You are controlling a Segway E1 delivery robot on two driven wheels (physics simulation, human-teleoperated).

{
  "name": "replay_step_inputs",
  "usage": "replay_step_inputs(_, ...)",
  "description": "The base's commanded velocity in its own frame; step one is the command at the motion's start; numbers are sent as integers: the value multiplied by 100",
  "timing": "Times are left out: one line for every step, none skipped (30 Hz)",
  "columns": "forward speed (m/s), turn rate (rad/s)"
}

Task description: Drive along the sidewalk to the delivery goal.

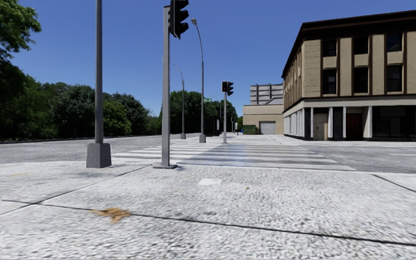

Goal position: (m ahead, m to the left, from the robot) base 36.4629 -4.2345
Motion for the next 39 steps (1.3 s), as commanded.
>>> replay_step_inputs(181,0)
replay_step_inputs(181,0)
replay_step_inputs(181,0)
replay_step_inputs(181,0)
replay_step_inputs(181,-30)
replay_step_inputs(181,-76)
replay_step_inputs(181,-120)
replay_step_inputs(181,-120)
replay_step_inputs(181,-120)
replay_step_inputs(181,-120)
replay_step_inputs(181,-120)
replay_step_inputs(181,-120)
replay_step_inputs(181,-120)
replay_step_inputs(181,-72)
replay_step_inputs(181,-25)
replay_step_inputs(181,-5)
replay_step_inputs(181,0)
replay_step_inputs(181,0)
replay_step_inputs(181,0)
replay_step_inputs(181,0)
replay_step_inputs(181,0)
replay_step_inputs(181,0)
replay_step_inputs(181,0)
replay_step_inputs(181,0)
replay_step_inputs(181,0)
replay_step_inputs(181,0)
replay_step_inputs(181,0)
replay_step_inputs(181,0)
replay_step_inputs(181,0)
replay_step_inputs(181,0)
replay_step_inputs(181,0)
replay_step_inputs(181,0)
replay_step_inputs(181,0)
replay_step_inputs(181,0)
replay_step_inputs(181,-3)
replay_step_inputs(181,-3)
replay_step_inputs(181,-54)
replay_step_inputs(181,-99)
replay_step_inputs(181,-120)
